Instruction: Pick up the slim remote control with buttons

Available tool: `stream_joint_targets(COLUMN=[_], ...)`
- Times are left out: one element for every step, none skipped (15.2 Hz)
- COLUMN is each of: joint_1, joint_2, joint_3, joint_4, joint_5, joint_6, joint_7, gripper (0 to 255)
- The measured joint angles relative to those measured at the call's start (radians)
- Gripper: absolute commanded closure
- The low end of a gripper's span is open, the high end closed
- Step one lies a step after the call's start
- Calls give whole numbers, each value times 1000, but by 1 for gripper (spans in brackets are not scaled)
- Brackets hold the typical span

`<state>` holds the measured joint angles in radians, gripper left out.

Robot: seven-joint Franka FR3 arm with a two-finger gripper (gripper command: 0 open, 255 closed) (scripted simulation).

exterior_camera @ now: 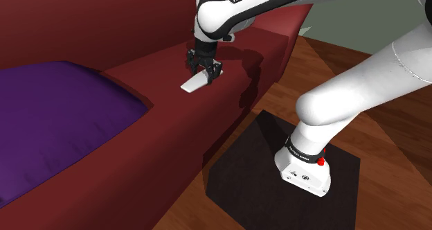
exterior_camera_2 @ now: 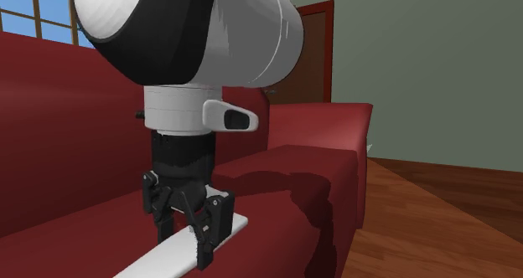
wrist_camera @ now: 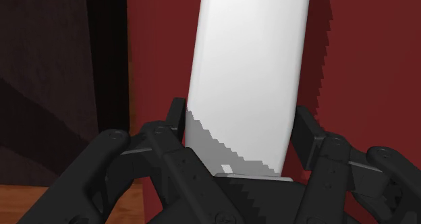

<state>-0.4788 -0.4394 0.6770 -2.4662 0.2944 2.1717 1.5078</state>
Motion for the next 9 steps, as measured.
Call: stream_joint_targets(joint_1=[0,2,2,4,3,3,5,5,5], joint_2=[-6,-15,-17,-25,-28,-30,-40,-45,-46], joint_3=[-5,-12,-12,-18,-21,-24,-31,-36,-37], joint_4=[11,19,28,36,47,57,63,74,85], joint_5=[-1,0,-1,0,-2,-3,-2,-3,-5], joint_6=[-17,-33,-44,-60,-73,-85,-101,-118,-130], joint_7=[-1,-4,-2,-4,-4,-4,-6,-7,-5], gripper=[255,255,255,255,255,255,255,255,255])
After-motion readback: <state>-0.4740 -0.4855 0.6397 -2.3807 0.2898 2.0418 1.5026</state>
